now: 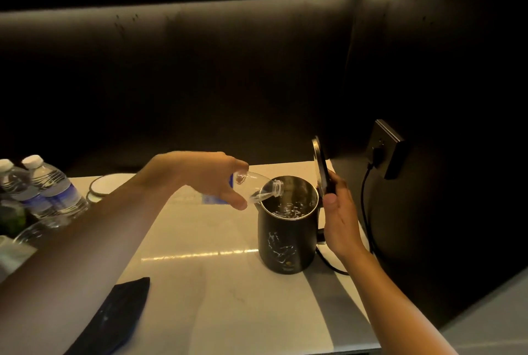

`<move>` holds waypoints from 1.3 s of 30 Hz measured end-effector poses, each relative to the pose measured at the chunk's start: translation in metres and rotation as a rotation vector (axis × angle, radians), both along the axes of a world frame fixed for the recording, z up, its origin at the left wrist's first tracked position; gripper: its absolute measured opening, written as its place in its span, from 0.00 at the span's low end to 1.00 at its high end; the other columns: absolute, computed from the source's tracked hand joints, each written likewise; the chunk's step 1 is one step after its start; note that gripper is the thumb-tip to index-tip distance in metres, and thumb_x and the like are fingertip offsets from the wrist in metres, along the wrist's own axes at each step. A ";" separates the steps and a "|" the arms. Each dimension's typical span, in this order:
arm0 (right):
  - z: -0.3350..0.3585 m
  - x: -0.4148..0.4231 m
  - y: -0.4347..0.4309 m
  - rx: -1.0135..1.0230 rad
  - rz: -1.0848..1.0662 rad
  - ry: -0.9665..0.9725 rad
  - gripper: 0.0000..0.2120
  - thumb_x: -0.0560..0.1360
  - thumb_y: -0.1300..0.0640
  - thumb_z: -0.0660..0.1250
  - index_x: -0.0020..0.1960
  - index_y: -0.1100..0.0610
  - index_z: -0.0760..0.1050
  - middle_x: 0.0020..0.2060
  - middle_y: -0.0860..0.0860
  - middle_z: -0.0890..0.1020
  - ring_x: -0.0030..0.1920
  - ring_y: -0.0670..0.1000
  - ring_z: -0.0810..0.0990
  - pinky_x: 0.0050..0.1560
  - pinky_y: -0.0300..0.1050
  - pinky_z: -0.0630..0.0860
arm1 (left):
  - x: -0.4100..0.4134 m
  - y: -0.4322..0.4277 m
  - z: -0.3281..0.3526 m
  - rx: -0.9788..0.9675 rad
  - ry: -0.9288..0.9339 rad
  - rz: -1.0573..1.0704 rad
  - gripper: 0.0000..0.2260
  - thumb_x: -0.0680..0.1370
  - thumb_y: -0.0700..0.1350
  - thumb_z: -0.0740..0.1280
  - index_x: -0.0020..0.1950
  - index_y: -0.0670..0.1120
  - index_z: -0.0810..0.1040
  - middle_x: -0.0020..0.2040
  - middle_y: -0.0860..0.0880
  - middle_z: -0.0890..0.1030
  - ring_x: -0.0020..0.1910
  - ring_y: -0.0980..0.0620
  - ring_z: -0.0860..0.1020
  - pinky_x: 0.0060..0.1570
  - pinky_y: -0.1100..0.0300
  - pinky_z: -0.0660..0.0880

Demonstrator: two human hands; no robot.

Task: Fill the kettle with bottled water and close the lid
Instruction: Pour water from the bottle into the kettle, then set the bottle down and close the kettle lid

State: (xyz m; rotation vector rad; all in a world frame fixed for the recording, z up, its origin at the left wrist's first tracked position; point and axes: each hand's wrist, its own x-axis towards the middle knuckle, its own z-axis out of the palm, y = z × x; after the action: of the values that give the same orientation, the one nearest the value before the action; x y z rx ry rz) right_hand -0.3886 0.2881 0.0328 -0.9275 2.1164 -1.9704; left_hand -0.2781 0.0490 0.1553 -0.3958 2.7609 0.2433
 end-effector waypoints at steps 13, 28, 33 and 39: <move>-0.006 -0.003 -0.003 -0.056 -0.008 0.021 0.17 0.76 0.43 0.54 0.64 0.34 0.68 0.54 0.30 0.76 0.57 0.34 0.74 0.50 0.24 0.68 | 0.065 -0.021 -0.151 0.681 0.803 0.630 0.24 0.72 0.57 0.77 0.64 0.57 0.72 0.61 0.53 0.74 0.58 0.46 0.77 0.52 0.57 0.78; -0.011 -0.005 -0.004 0.038 -0.062 0.026 0.16 0.77 0.40 0.52 0.61 0.21 0.65 0.53 0.27 0.74 0.58 0.35 0.74 0.53 0.38 0.68 | 0.084 -0.030 -0.182 0.762 1.074 0.762 0.35 0.69 0.59 0.74 0.73 0.52 0.66 0.71 0.51 0.68 0.70 0.44 0.69 0.70 0.45 0.71; -0.010 -0.004 -0.004 0.039 -0.062 0.026 0.16 0.78 0.40 0.52 0.61 0.21 0.65 0.53 0.26 0.74 0.58 0.35 0.74 0.53 0.37 0.68 | 0.085 -0.032 -0.184 0.742 1.105 0.789 0.36 0.69 0.60 0.74 0.73 0.52 0.66 0.71 0.50 0.69 0.68 0.47 0.70 0.63 0.58 0.71; -0.011 -0.004 -0.004 0.049 -0.065 0.012 0.16 0.77 0.39 0.51 0.60 0.20 0.65 0.54 0.25 0.73 0.58 0.31 0.72 0.53 0.35 0.66 | 0.085 -0.038 -0.189 0.716 1.098 0.846 0.37 0.67 0.61 0.75 0.73 0.53 0.67 0.71 0.49 0.71 0.67 0.47 0.71 0.60 0.57 0.71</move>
State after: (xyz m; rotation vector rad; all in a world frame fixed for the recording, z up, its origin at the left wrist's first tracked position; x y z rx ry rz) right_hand -0.3922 0.2844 0.0215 -0.8762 2.2178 -1.9373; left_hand -0.1926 0.0114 -0.0337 -1.5308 2.8520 2.0881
